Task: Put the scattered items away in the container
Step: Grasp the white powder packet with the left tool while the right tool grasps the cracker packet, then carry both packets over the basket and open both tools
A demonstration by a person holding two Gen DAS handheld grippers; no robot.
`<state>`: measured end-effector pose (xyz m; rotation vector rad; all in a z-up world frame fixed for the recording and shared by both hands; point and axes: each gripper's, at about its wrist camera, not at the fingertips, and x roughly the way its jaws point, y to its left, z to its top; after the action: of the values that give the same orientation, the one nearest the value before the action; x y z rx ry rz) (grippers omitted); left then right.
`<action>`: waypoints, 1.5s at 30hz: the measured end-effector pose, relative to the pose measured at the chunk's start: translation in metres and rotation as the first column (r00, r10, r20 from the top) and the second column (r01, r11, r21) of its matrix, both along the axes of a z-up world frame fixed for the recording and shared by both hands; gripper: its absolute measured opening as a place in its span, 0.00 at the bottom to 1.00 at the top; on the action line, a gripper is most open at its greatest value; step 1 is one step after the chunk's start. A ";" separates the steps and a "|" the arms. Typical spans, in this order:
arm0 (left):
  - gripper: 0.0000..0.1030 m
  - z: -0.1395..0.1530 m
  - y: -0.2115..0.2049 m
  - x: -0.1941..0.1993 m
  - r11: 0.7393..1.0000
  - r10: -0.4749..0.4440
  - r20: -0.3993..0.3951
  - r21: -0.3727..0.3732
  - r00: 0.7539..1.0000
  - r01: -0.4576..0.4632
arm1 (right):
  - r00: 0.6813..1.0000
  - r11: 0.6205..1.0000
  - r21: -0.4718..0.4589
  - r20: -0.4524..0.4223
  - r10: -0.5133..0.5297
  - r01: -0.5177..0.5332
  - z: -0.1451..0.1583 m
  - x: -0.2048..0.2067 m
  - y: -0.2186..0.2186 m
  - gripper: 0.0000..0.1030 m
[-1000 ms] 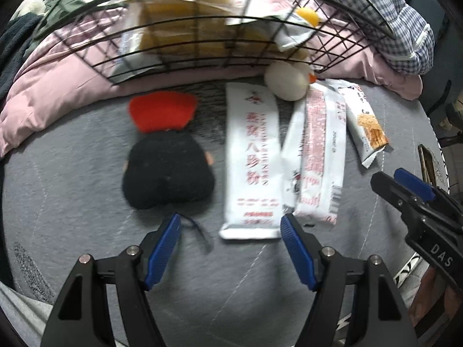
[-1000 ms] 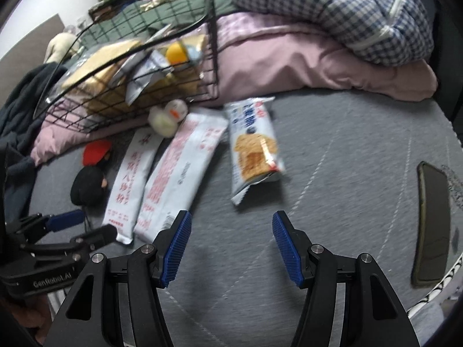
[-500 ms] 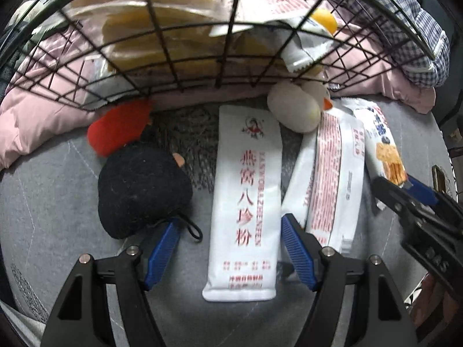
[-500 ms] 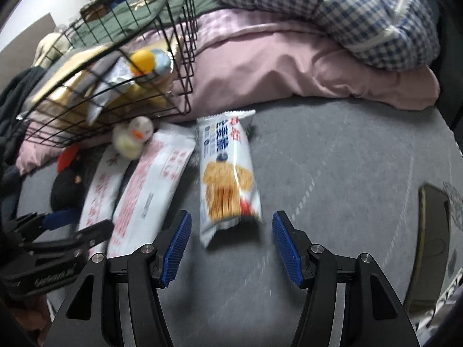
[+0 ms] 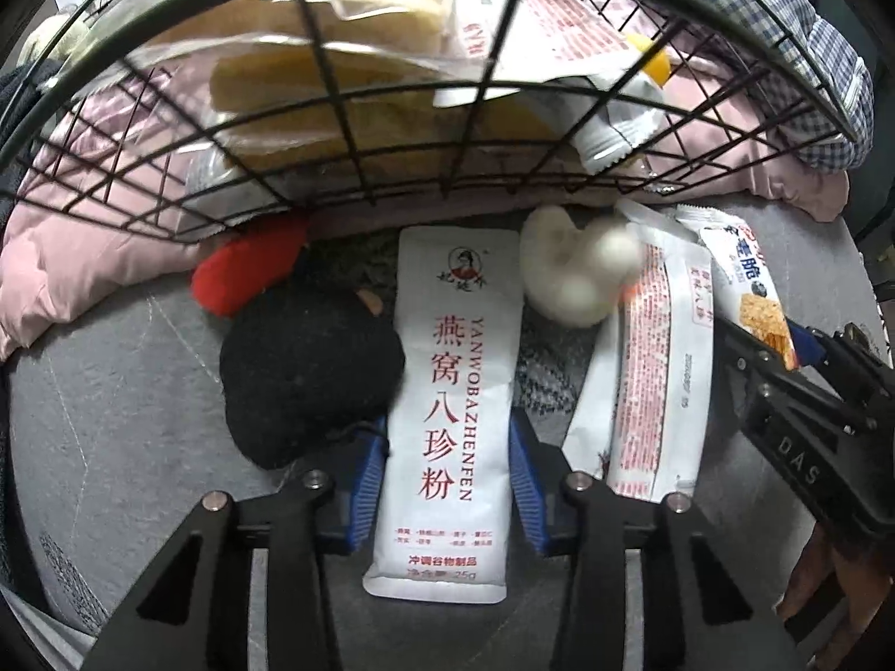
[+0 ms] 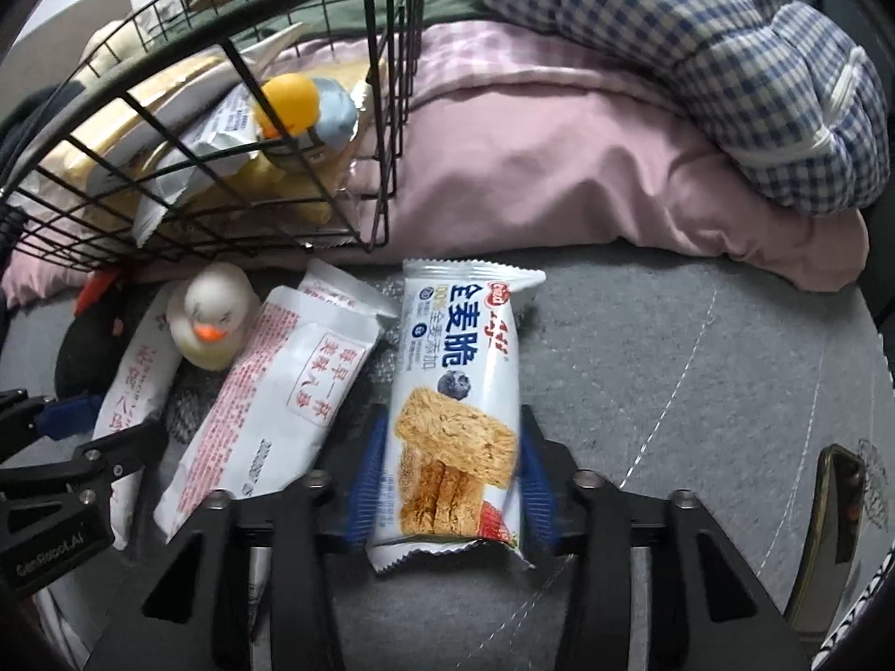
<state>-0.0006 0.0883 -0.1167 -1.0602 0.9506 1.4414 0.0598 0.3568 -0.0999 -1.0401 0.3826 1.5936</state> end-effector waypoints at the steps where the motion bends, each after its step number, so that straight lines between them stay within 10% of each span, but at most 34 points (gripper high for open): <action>1: 0.44 0.001 -0.002 0.000 1.000 0.000 0.006 -0.004 1.000 0.000 | 1.000 1.000 -0.008 -0.013 -0.005 0.005 0.002 0.002 -0.001 0.39; 19: 0.44 0.098 -0.117 -0.073 0.991 0.042 0.046 0.126 0.998 -0.048 | 0.990 0.993 0.033 -0.084 0.113 -0.110 0.062 -0.016 -0.102 0.39; 31: 0.44 0.175 -0.080 -0.105 0.961 0.085 0.055 0.259 0.995 -0.096 | 0.955 0.957 0.152 -0.129 0.266 -0.246 0.125 -0.093 -0.112 0.39; 45: 0.44 0.199 0.005 -0.136 0.951 0.096 0.073 0.286 0.993 -0.113 | 0.945 0.957 0.178 -0.195 0.261 -0.228 0.153 -0.131 -0.050 0.39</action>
<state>-0.1367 0.0931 0.0820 -0.9387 0.6240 1.5733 -0.0708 0.3064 0.0529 -0.8219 0.2783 1.9378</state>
